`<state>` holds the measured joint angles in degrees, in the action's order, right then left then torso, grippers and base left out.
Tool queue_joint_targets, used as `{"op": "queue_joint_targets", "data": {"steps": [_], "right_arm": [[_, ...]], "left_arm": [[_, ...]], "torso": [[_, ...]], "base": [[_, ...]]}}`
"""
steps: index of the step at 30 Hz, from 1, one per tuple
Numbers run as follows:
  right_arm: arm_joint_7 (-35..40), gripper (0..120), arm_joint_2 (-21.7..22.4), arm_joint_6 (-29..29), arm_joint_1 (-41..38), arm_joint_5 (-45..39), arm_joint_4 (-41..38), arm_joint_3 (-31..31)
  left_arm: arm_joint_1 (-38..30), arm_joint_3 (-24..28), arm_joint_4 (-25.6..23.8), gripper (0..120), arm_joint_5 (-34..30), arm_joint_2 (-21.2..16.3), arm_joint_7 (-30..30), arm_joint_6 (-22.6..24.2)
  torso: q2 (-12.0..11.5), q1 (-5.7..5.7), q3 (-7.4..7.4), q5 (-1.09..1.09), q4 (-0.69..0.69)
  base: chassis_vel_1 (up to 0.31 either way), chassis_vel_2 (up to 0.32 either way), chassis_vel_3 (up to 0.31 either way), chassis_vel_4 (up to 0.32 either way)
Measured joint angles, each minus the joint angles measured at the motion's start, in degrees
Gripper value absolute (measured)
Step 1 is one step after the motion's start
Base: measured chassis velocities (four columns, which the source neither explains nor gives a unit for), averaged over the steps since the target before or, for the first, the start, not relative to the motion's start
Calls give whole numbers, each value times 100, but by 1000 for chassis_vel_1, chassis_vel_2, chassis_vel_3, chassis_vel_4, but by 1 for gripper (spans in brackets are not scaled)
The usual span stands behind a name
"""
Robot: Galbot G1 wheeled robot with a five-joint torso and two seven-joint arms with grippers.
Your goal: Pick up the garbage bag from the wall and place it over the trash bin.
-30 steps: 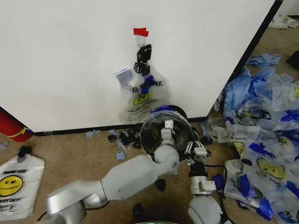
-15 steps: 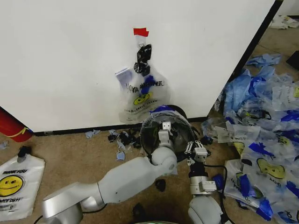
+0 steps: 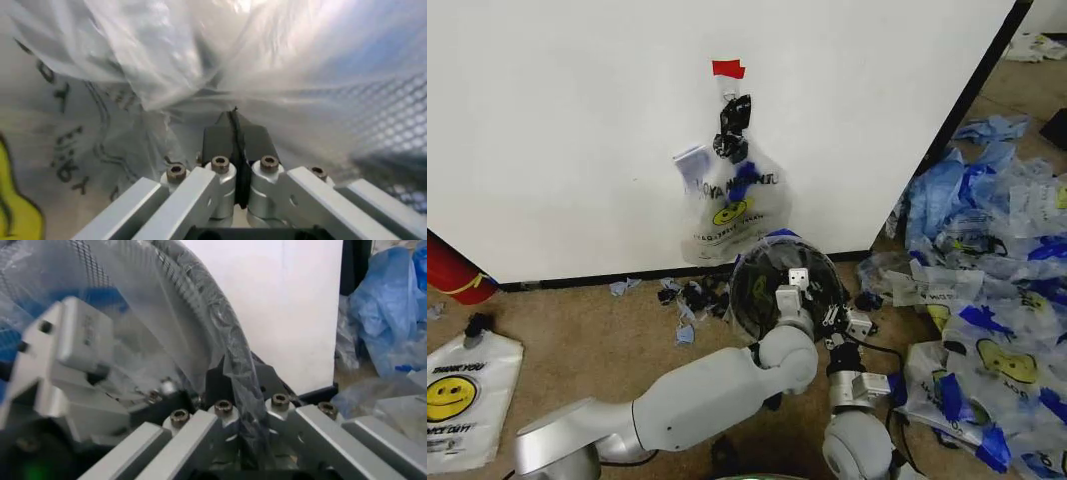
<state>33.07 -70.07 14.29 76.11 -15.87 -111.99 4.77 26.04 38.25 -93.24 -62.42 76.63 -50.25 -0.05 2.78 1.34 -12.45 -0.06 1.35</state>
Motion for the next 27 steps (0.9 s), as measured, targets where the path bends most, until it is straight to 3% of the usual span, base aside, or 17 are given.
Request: {"op": "queue_joint_targets", "data": {"steps": [14, 27], "right_arm": [[-87, 0, -78, 124, -82, 706, 391, 111], [33, 0, -133, 72, -251, 417, 556, 200]], "left_arm": [[-247, 41, -193, 0, -306, -202, -129, 84], [-510, 104, -779, 0, -735, -704, -296, 124]], "torso": [[0, 0, 0, 0, 0], [0, 0, 0, -1, 1]], "base": [[0, 0, 0, 0], [0, 0, 0, 0]]}}
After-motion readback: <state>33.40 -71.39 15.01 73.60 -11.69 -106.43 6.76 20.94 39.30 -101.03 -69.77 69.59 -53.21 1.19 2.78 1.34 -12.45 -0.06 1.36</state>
